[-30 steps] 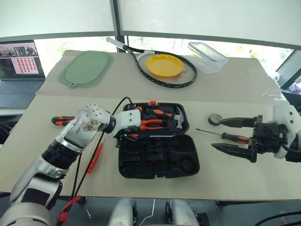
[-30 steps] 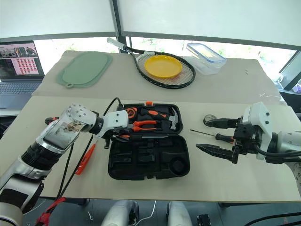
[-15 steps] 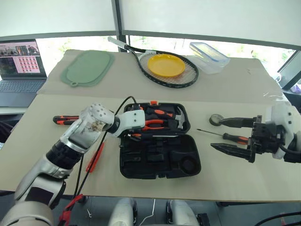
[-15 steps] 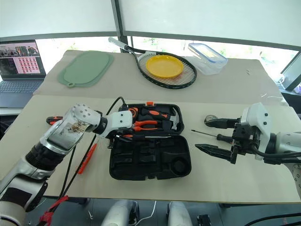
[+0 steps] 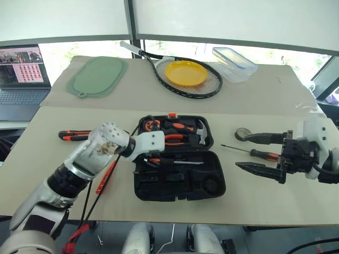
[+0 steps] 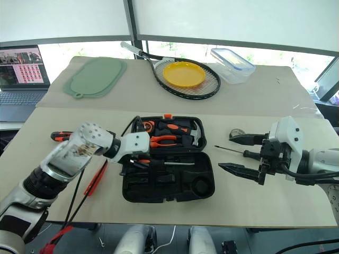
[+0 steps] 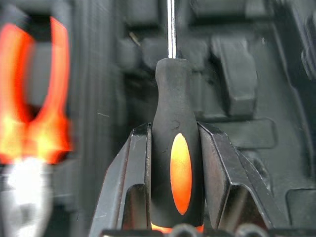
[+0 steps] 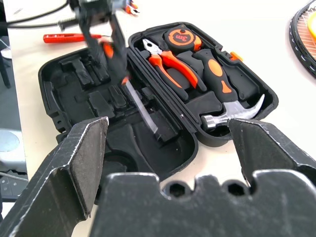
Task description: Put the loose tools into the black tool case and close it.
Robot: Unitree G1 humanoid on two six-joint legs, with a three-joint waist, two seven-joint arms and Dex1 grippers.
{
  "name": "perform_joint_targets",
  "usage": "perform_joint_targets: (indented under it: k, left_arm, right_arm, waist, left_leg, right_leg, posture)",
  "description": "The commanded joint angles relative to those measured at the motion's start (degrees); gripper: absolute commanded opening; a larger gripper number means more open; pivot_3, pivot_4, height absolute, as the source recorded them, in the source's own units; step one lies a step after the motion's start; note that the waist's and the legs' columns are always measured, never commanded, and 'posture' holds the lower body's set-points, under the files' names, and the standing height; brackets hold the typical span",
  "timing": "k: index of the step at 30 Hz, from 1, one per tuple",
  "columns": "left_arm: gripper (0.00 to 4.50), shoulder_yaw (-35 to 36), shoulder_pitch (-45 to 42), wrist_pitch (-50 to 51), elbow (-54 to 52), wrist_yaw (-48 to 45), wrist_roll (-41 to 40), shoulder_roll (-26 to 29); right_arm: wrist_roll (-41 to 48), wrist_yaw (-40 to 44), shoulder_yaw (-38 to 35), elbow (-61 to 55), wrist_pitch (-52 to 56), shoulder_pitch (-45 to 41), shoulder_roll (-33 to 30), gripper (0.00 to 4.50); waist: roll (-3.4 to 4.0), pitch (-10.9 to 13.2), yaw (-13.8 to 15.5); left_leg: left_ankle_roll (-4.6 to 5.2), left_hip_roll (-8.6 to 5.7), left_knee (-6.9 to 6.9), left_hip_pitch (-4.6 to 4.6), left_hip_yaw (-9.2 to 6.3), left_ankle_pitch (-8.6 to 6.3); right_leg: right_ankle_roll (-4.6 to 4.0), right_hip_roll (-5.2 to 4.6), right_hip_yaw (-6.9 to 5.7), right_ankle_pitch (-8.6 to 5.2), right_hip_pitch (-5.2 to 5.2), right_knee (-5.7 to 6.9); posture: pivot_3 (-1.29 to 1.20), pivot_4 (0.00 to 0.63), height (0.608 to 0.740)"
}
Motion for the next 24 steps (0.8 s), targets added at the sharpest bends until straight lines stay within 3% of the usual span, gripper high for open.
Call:
perform_joint_targets:
  k: [1,12,24]
  left_arm:
    - [0.88,-0.09,-1.3,-1.02,2.47,2.11,2.63,0.11]
    - [0.88,3.68,-4.04,3.21,3.11,1.96,-1.88,-2.09]
    - [0.88,0.64,-2.41,0.0,2.9,1.65,0.7,-0.1]
  right_arm:
    - [1.41,-0.44,-1.65,-1.31,0.0,-0.32,0.12,4.5]
    - [1.94,-0.66,-2.72,-1.98,-0.02,1.29,0.08,4.5]
    - [2.16,-1.14,-2.75,-1.92,-0.33,1.63,0.26,4.5]
  waist:
    - [0.0,0.0,0.08]
    - [0.0,0.0,0.17]
    - [0.0,0.0,0.08]
  left_leg:
    - [0.0,-0.01,0.0,0.02,0.0,0.0]
    - [0.04,-0.01,0.11,0.01,-0.04,0.02]
    - [0.05,-0.01,0.11,-0.04,-0.04,0.02]
  right_leg:
    - [0.0,-0.01,0.0,0.0,0.02,0.01]
    - [0.02,0.0,0.03,0.04,0.03,0.08]
    - [0.03,0.0,0.03,0.04,0.0,0.06]
  posture:
    - [0.0,0.15,0.738]
    - [0.0,0.15,0.738]
    - [0.0,0.15,0.738]
